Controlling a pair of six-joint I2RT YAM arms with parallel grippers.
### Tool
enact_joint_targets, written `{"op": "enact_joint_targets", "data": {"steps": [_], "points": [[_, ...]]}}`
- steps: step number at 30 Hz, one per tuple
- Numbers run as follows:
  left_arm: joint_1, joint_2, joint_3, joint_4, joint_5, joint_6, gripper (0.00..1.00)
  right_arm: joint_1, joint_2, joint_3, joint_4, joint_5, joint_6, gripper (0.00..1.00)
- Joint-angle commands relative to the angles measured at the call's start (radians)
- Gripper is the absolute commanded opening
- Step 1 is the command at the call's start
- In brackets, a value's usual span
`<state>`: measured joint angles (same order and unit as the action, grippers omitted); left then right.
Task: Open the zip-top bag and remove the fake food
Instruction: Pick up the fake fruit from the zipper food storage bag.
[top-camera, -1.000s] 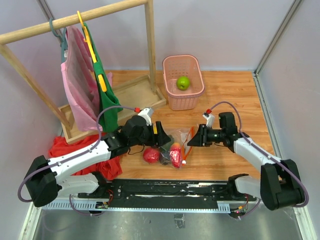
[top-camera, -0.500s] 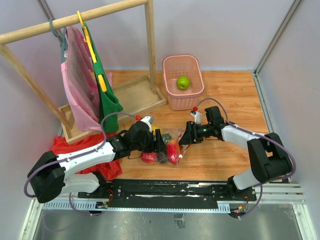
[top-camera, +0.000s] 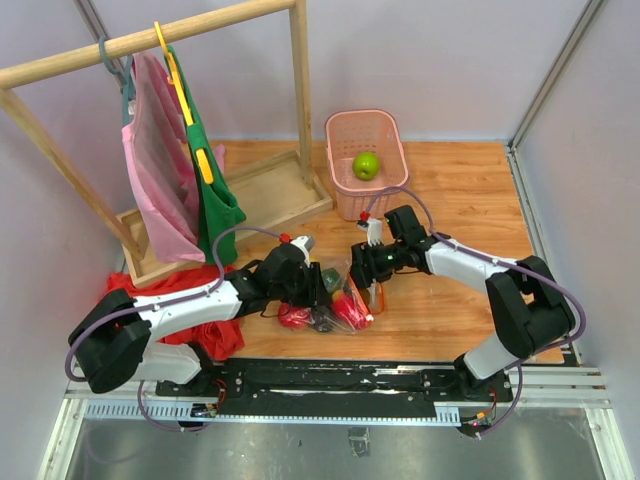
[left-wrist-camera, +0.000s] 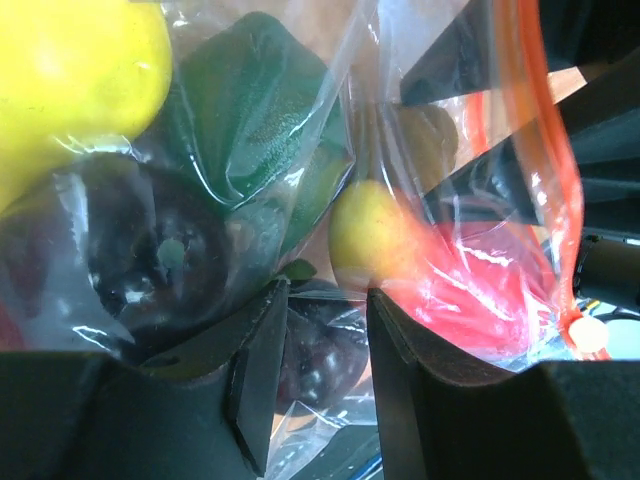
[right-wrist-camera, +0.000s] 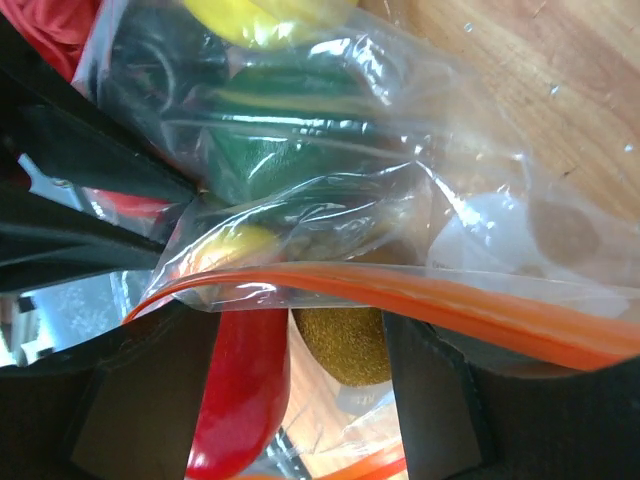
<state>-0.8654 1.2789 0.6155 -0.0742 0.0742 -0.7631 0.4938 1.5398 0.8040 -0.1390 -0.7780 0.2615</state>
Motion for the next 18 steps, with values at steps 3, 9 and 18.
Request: {"op": "enact_joint_targets", "data": {"steps": [3,9,18], "points": [[0.013,0.063,0.01,0.01,0.004,0.032,0.43,0.094,0.074,0.055,-0.177,0.15,-0.103,0.66],[0.045,0.034,0.013,-0.02,-0.009,0.035,0.47,0.098,0.038,0.063,-0.206,0.167,-0.15,0.67],[0.057,-0.068,0.036,-0.056,-0.026,0.05,0.53,0.096,-0.097,0.006,-0.179,0.179,-0.236,0.7]]}}
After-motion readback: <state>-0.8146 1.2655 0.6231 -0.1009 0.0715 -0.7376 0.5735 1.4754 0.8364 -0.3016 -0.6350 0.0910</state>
